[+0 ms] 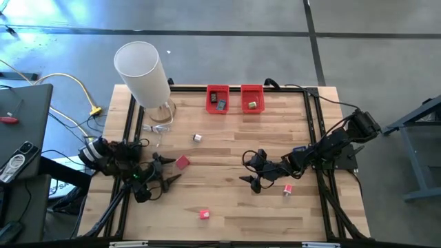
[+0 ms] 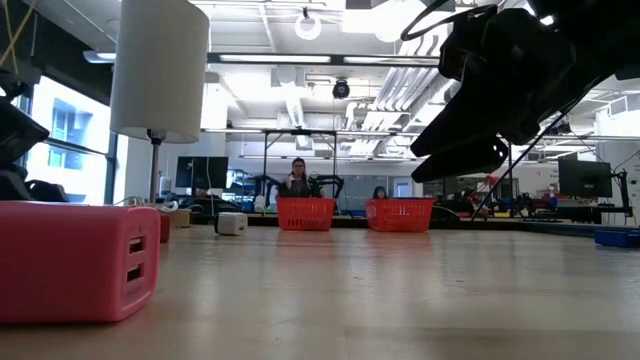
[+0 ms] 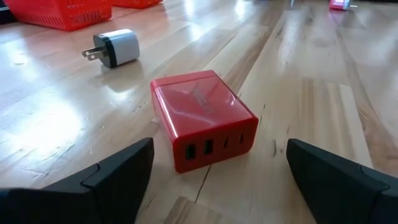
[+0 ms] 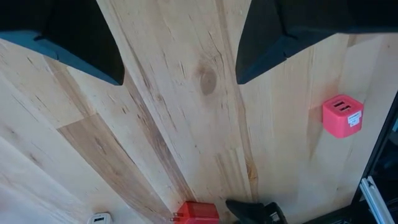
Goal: Pick & Place Office items
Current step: Put the red charger adapter into the right red bin
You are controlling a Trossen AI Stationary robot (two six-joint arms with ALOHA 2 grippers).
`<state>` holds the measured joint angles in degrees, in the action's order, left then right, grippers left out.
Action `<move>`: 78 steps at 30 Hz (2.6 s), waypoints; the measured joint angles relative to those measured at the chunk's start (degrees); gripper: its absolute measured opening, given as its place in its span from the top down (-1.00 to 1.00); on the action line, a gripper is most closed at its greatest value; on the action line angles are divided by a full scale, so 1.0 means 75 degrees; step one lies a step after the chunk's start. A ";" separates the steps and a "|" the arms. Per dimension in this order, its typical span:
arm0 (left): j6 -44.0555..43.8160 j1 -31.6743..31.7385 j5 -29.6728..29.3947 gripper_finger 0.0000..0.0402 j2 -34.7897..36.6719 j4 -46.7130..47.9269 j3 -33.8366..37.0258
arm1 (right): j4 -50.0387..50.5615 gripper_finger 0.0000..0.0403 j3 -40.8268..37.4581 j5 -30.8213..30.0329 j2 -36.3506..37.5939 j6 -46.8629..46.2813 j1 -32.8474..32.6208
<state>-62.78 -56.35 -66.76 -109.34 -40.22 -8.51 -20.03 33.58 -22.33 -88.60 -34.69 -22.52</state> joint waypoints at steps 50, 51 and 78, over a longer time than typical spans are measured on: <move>0.0656 0.0315 0.0105 -0.78 -0.0026 -0.1099 -0.0086 | -0.0680 -0.48 0.0003 -0.0034 0.0000 -0.0002 0.0000; 0.0650 0.0355 0.0105 -0.78 -0.0026 -0.1110 -0.0104 | -0.0688 -0.48 0.0003 -0.0033 0.0000 -0.0002 0.0002; 0.1391 0.2166 0.0879 -0.78 -0.0012 -0.1035 -0.0670 | -0.0519 -0.48 0.0003 -0.0009 0.0000 0.0001 0.0003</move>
<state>-52.35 -40.11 -60.16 -109.43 -47.99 -13.54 -23.93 33.61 -22.39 -88.60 -34.68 -22.50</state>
